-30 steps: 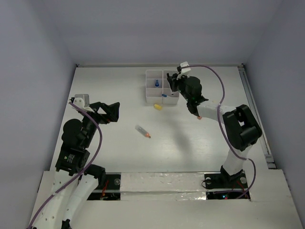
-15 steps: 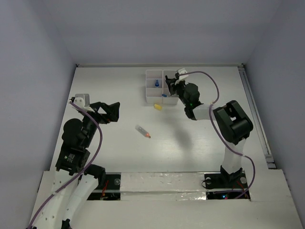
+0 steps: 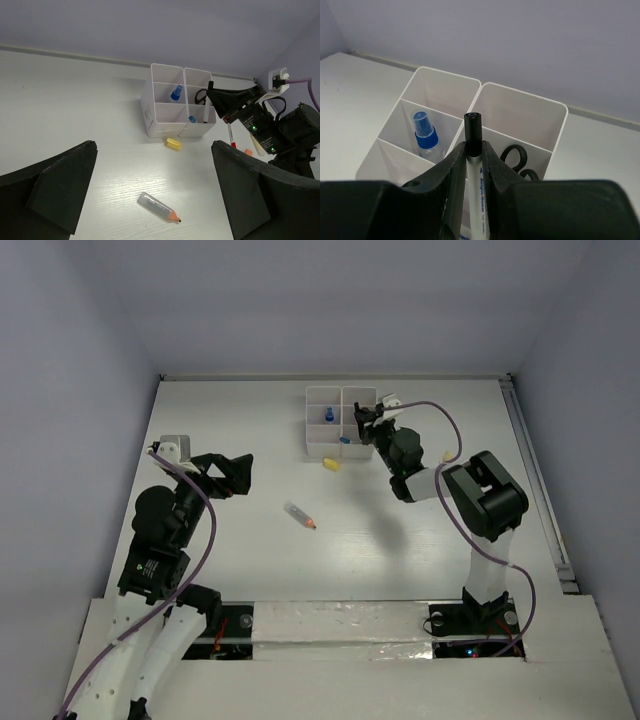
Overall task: Sort the stationery into containers
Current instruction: Place the pen in the storage box, then pick up the pen from the center of the board.
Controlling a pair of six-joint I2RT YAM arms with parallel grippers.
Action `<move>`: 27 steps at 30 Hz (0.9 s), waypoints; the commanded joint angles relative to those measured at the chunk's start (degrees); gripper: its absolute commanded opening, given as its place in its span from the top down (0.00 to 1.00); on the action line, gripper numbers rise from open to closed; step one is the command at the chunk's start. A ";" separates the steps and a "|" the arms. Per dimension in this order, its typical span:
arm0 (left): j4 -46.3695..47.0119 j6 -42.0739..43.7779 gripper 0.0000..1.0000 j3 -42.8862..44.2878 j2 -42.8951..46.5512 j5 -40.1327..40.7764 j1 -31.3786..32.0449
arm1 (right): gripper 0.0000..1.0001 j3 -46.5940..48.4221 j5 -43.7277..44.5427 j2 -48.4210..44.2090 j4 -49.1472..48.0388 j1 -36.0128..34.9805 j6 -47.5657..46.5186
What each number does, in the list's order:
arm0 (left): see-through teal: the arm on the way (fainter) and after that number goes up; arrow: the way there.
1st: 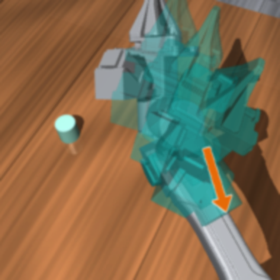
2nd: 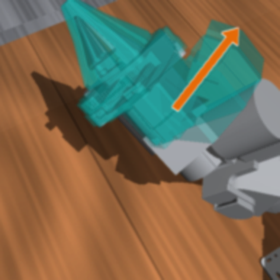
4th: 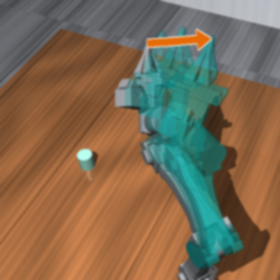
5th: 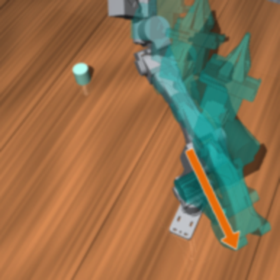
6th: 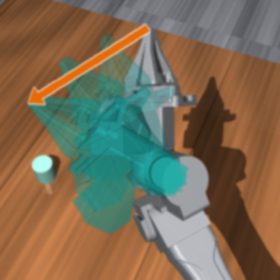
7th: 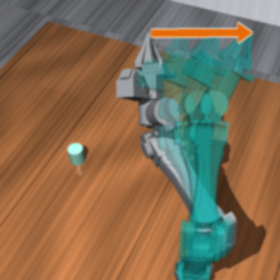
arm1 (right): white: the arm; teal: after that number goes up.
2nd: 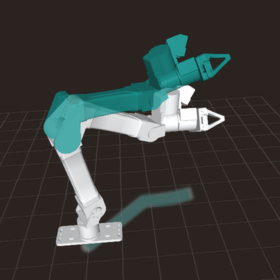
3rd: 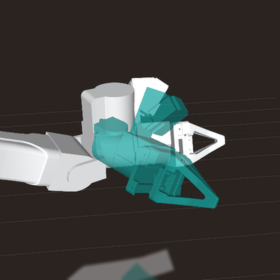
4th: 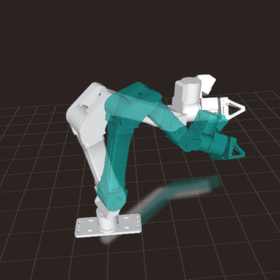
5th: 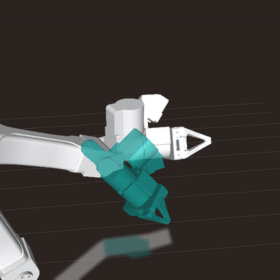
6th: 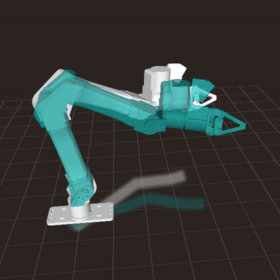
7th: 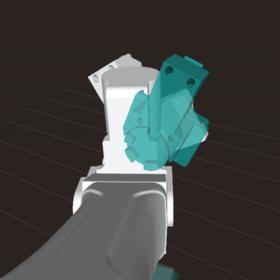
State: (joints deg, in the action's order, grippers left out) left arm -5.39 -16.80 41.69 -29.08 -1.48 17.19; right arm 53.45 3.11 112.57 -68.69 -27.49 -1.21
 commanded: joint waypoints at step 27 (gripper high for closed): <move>3.10 0.19 0.01 -0.21 2.10 -0.55 0.82 | 0.66 10.35 14.50 -15.29 69.55 11.56 22.22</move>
State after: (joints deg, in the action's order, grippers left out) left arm -5.41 -16.80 41.69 -27.77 -1.63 17.32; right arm 64.29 19.07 97.65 -13.37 -21.08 15.73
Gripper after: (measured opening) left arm 0.989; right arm 0.297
